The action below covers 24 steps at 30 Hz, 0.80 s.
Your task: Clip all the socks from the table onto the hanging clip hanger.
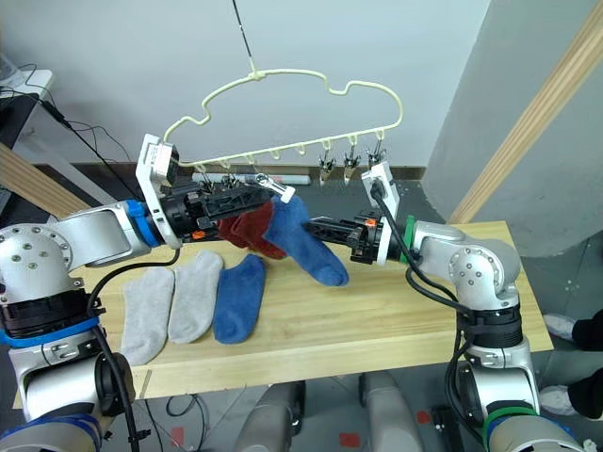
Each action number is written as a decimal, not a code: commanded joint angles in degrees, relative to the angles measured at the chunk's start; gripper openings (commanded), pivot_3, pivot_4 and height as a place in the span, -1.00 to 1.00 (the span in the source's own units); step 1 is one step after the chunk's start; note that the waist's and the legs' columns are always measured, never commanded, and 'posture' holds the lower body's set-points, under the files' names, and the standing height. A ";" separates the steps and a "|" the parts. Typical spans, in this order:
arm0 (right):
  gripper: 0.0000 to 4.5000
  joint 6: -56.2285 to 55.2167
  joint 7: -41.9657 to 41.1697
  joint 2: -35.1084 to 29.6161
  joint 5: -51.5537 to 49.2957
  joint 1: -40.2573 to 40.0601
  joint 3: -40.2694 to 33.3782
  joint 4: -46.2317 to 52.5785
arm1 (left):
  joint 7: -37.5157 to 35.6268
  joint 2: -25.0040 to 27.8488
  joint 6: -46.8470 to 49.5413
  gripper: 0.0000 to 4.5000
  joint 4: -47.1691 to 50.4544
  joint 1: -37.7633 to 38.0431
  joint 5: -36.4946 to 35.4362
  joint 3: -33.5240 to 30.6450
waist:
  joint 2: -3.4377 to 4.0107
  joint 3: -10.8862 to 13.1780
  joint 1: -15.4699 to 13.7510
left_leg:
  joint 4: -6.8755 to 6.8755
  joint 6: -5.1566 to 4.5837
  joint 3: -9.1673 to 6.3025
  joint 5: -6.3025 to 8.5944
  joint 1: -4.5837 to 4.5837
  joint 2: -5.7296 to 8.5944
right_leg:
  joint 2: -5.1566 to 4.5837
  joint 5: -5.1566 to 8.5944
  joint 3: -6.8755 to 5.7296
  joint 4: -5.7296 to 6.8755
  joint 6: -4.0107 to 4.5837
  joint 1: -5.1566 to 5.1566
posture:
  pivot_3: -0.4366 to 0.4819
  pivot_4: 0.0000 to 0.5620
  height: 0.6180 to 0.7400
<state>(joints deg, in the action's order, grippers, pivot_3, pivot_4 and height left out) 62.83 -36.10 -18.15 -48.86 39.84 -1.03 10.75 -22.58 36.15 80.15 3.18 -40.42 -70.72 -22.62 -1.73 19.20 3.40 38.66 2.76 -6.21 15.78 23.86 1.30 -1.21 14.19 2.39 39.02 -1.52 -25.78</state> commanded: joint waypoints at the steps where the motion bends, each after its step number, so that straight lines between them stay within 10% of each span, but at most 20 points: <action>1: -1.00 -4.81 0.36 0.38 4.14 -0.13 2.97 0.89 | -2.93 3.47 -0.73 0.99 5.67 1.33 -0.56 0.07 | 0.00 0.00 -0.03 | 0.00 0.00 0.01 0.00 0.02 0.00 | 0.00 0.00 0.00 0.00 0.00 -0.02 | -0.10 0.21 1.00; 5: -1.00 -9.27 0.77 1.25 8.85 -0.31 5.93 0.32 | -4.04 6.48 -2.77 0.99 10.42 3.30 0.72 0.94 | 0.00 0.00 -0.13 | -0.03 0.11 0.00 -0.06 0.03 0.00 | 0.00 0.00 0.00 -0.02 0.00 -0.04 | -0.08 0.19 1.00; 19: 0.99 -12.69 -0.06 -4.50 12.42 -6.66 6.57 8.69 | -6.39 6.22 -22.70 1.00 24.75 14.98 16.96 8.95 | 0.00 0.00 -1.36 | -0.14 0.15 -0.02 -0.09 0.04 0.01 | -0.04 0.00 0.01 -0.06 0.00 -0.04 | -0.02 0.15 1.00; 24: 0.99 -15.32 4.50 -7.31 17.88 -9.34 6.99 15.18 | -7.15 4.81 -30.29 1.00 24.70 16.19 23.36 11.04 | 0.00 0.00 -1.57 | -0.16 0.15 0.00 -0.09 0.03 0.00 | -0.02 0.00 -0.01 -0.06 0.00 -0.04 | -0.04 0.16 1.00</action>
<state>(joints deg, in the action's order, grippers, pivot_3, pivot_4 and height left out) 49.30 -33.16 -25.04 -32.44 31.51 6.33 21.35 -29.37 41.33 53.01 26.35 -24.83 -49.16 -11.55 -1.73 19.20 1.83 38.49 2.92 -6.22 15.69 23.91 1.31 -1.24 14.19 2.38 38.94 -1.52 -25.82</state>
